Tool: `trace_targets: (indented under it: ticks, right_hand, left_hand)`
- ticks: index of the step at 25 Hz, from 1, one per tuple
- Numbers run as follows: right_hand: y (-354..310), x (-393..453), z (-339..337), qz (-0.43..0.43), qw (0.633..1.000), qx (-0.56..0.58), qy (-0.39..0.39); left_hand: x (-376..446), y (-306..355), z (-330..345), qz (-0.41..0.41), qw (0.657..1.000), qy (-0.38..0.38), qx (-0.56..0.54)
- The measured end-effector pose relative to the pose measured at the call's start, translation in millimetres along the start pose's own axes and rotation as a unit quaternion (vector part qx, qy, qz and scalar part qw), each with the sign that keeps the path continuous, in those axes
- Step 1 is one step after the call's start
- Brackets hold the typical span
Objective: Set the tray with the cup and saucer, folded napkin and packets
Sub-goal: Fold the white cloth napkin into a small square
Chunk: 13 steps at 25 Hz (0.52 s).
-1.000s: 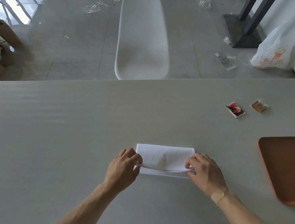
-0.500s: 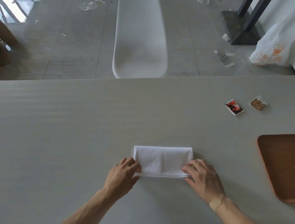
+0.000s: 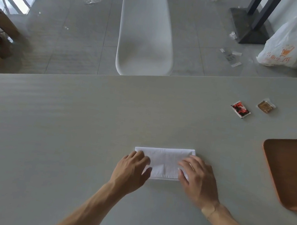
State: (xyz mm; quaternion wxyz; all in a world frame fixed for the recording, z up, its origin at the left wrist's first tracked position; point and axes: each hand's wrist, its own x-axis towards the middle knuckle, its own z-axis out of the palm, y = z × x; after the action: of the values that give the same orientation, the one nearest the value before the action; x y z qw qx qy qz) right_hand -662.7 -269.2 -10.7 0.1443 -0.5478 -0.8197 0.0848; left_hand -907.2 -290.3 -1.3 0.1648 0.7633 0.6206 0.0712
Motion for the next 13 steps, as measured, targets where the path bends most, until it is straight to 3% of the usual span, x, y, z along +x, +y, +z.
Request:
trace_targets:
  ticks: [3,7,13]
  right_hand:
    - [-20.3,20.8,15.3,-0.019,1.000,-0.010,-0.007]
    - [-24.5,27.7,40.5,-0.022,0.995,-0.069,-0.072]
    - [-14.7,21.5,61.6,-0.007,0.985,-0.119,-0.127]
  left_hand:
    - [24.6,16.0,10.2,0.027,0.995,0.093,-0.007]
    - [35.4,26.8,44.0,0.006,1.000,0.023,-0.005]
    - [30.7,20.8,72.5,-0.004,0.999,-0.011,0.032]
